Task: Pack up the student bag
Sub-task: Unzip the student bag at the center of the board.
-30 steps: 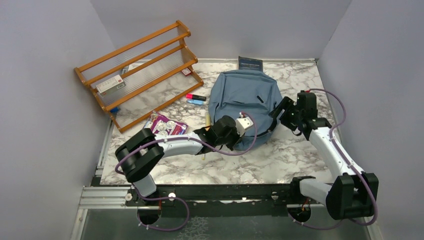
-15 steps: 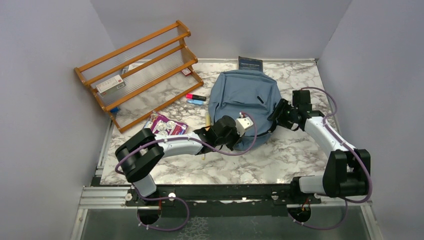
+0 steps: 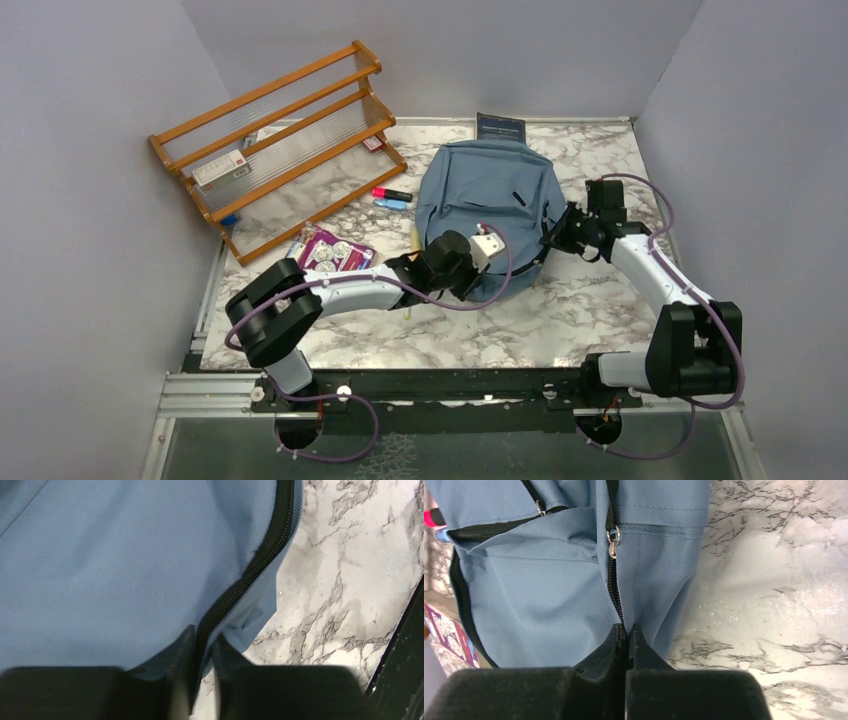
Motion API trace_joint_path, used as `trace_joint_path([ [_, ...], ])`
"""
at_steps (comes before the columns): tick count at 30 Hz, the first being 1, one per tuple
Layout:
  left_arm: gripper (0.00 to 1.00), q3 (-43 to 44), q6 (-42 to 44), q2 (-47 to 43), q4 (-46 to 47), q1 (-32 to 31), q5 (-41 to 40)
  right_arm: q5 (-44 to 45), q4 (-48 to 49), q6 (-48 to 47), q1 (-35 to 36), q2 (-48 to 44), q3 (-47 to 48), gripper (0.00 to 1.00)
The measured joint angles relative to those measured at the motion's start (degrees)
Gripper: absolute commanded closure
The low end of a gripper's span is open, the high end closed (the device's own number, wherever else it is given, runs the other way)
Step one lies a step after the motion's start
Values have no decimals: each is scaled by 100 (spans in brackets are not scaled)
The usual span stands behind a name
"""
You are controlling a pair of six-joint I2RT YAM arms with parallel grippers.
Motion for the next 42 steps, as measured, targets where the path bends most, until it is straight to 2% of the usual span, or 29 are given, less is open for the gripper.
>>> trace_joint_path([
  [4, 41, 2, -76, -286, -151, 0, -17, -153, 0, 22, 2, -122, -46, 99],
  [7, 32, 52, -140, -586, -192, 0, -20, -240, 2, 72, 2, -227, -92, 99],
  [10, 27, 258, -190, -857, -192, 0, -13, -337, 4, 146, 0, -284, -101, 99],
  [16, 25, 916, -271, -822, -96, 0, 133, -599, 20, 337, 0, -310, -101, 99],
  [23, 25, 1655, -315, -26, -55, 0, 496, -872, 22, 533, 0, -378, -101, 99],
  [37, 24, 2365, -409, 879, -68, -52, 1045, -946, 17, 592, 0, -446, -101, 99],
  [42, 29, 2577, -404, 1185, -142, -52, 1073, -946, 13, 590, 0, -448, -101, 99],
])
